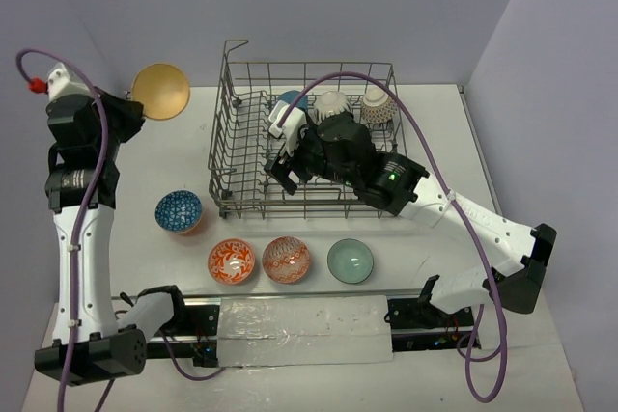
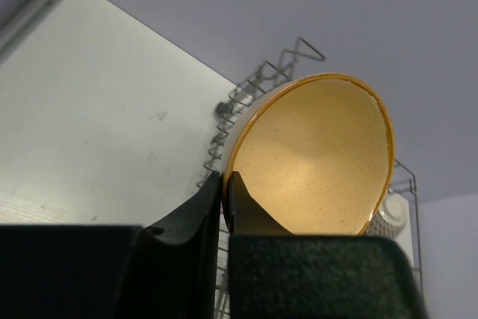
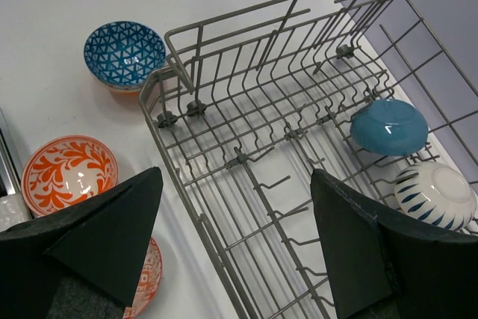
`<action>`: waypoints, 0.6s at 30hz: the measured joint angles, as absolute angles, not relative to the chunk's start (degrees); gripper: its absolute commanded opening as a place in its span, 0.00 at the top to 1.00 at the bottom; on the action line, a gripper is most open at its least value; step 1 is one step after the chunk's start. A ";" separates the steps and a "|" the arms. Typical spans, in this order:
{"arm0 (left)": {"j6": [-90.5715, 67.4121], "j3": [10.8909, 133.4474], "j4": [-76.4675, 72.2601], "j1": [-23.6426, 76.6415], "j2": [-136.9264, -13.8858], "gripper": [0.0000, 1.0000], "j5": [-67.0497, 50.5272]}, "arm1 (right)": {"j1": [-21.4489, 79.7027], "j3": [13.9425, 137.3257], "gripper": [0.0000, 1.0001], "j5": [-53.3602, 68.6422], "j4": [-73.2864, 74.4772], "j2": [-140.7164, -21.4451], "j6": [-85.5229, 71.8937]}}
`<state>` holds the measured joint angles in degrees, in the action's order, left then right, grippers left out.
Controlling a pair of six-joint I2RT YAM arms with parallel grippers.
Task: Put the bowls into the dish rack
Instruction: Pass from the left arm to the right
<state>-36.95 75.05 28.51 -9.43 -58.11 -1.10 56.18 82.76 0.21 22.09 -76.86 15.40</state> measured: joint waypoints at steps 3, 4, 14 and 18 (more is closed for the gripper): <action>-36.01 76.64 28.53 -5.69 -60.58 1.00 -3.03 | 56.18 82.78 0.13 0.21 22.09 -76.86 15.25; -35.62 76.88 28.53 -4.54 -61.12 1.00 -3.44 | 56.18 82.78 0.13 0.21 22.09 -76.84 15.25; -29.17 86.61 29.76 8.34 -73.87 1.00 -7.97 | 56.10 81.76 0.14 -2.42 22.06 -75.35 15.86; -25.58 89.54 31.68 12.82 -79.26 1.00 -9.32 | 56.05 79.13 0.15 -3.31 21.74 -73.23 17.47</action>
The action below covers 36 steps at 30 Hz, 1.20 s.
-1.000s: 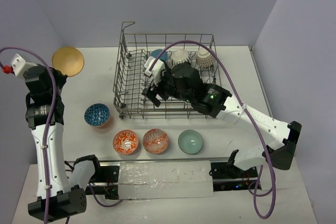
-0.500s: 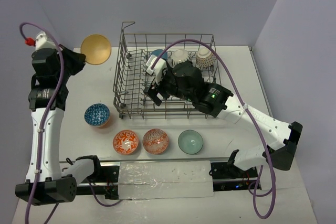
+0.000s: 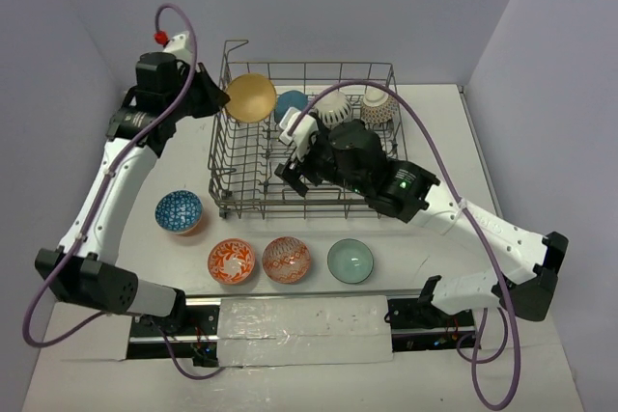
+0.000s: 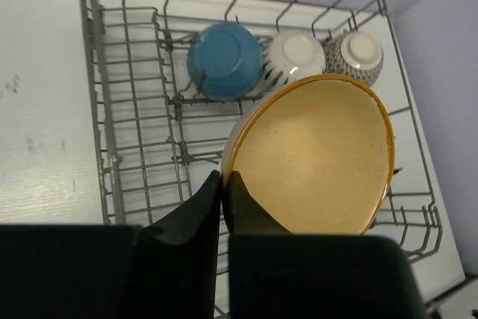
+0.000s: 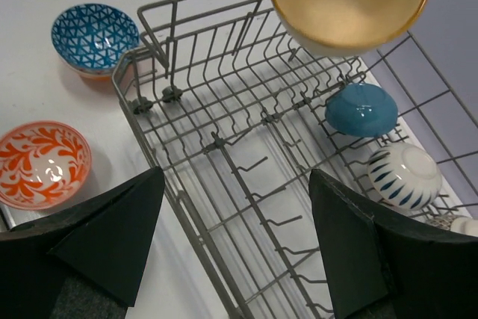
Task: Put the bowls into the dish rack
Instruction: Pass from the left arm to the right
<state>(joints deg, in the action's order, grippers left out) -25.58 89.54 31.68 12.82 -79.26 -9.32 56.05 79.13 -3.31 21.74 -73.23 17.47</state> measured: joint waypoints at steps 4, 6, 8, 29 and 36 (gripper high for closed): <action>-22.76 91.57 33.54 14.55 -83.74 1.00 -11.35 | 55.40 76.51 0.16 -2.90 21.43 -70.87 19.81; -21.54 92.31 34.37 14.68 -85.38 1.00 -12.21 | 54.46 75.55 0.17 -1.02 21.17 -69.36 20.86; -20.51 92.64 35.00 14.72 -86.52 1.00 -12.88 | 53.17 74.46 0.17 2.28 20.34 -67.44 21.74; -17.10 90.08 36.51 15.09 -89.47 1.00 -22.31 | 47.24 85.34 0.24 21.76 23.70 -80.68 24.23; -16.75 89.25 36.34 15.09 -89.47 1.00 -22.70 | 46.98 89.82 0.24 21.93 25.02 -84.64 25.08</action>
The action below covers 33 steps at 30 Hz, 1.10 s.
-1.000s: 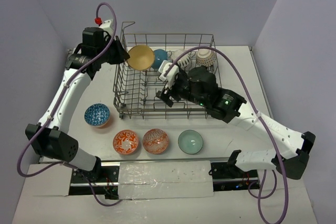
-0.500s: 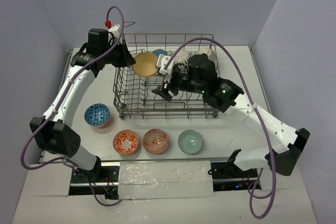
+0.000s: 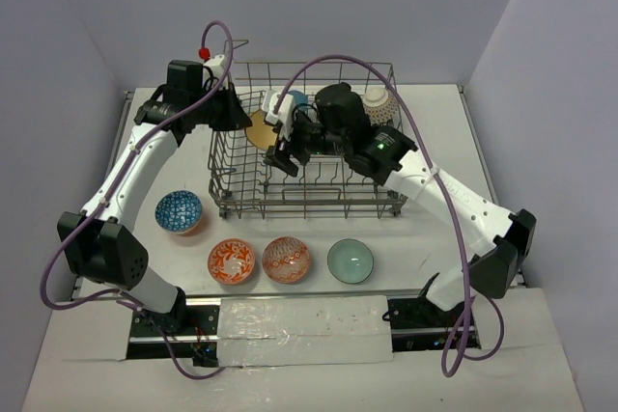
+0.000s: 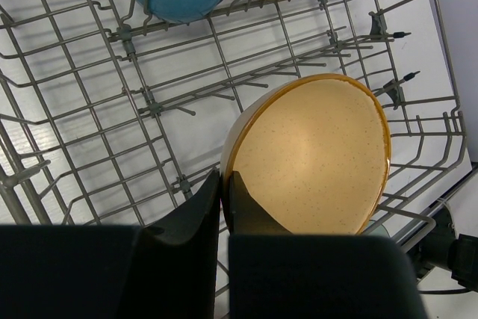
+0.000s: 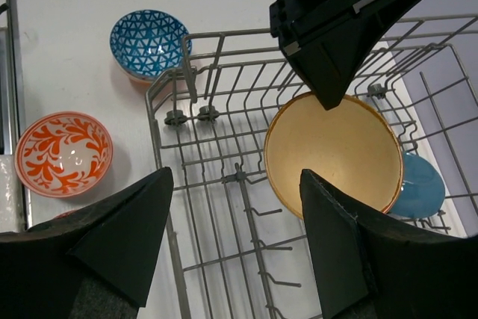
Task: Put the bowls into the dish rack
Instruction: Pass from the left arm to the right
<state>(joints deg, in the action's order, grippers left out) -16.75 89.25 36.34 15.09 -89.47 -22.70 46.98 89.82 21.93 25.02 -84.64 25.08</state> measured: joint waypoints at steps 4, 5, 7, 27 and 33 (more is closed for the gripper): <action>-16.60 89.25 36.32 15.09 -89.45 1.00 -22.81 | 46.87 92.05 0.24 21.26 25.69 -86.89 25.65; -16.58 89.25 36.32 15.09 -89.45 1.00 -22.83 | 46.85 92.58 0.24 20.86 25.87 -87.48 25.80; -16.56 89.25 36.34 15.09 -89.45 1.00 -22.83 | 46.83 93.23 0.24 20.03 26.09 -88.49 26.15; -16.58 88.40 36.29 15.09 -89.41 1.00 -23.20 | 46.72 97.47 0.23 12.38 28.86 -96.18 26.94; -16.58 88.33 36.29 14.76 -89.41 1.00 -24.10 | 46.72 97.51 0.24 11.73 28.91 -96.92 26.96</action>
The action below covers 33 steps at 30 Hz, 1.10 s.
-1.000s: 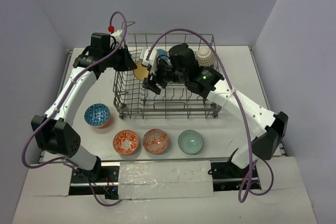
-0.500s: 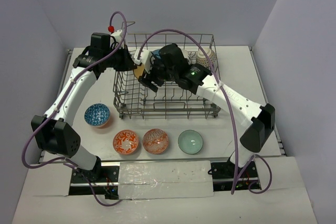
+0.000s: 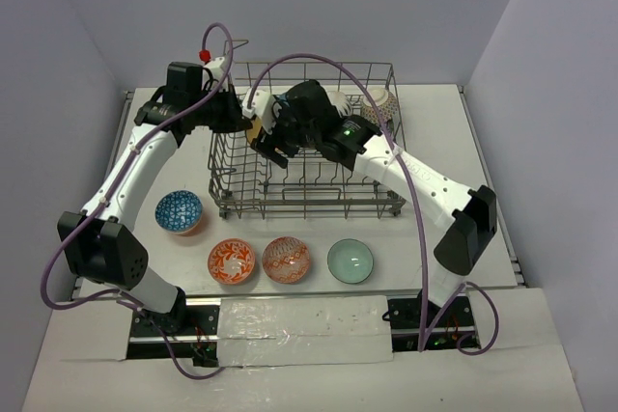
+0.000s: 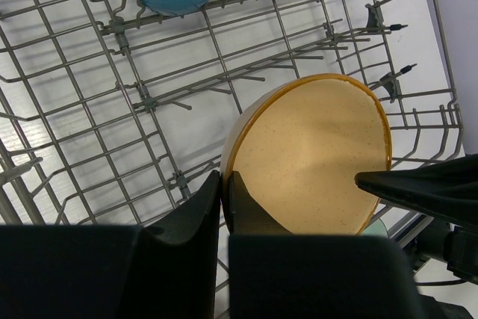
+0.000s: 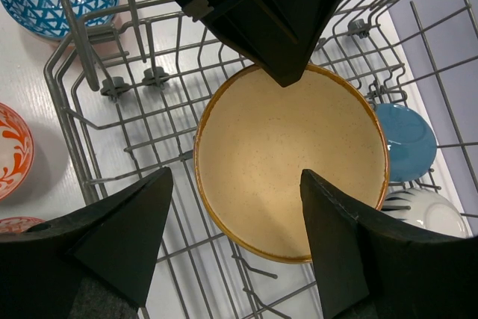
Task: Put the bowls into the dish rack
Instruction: Pass from the left arm to the right
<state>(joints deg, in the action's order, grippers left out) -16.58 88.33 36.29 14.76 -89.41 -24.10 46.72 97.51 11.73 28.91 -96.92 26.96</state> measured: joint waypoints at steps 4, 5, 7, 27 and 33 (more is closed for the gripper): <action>-16.60 88.33 36.29 14.35 -89.41 1.00 -24.67 | 46.72 97.51 0.25 11.60 28.99 -97.34 26.96; -16.62 88.33 36.27 14.26 -89.41 1.00 -24.75 | 46.72 97.51 0.26 11.60 29.02 -97.47 26.96; -16.62 88.31 36.27 14.04 -89.38 1.00 -24.82 | 46.72 97.51 0.27 11.51 29.04 -97.78 26.94; -16.82 87.39 34.92 13.06 -87.99 1.00 -25.76 | 46.72 98.19 0.50 10.07 30.35 -100.86 26.89; -17.26 87.37 34.20 13.04 -87.99 1.00 -25.93 | 46.72 98.28 0.59 10.74 30.70 -100.86 26.87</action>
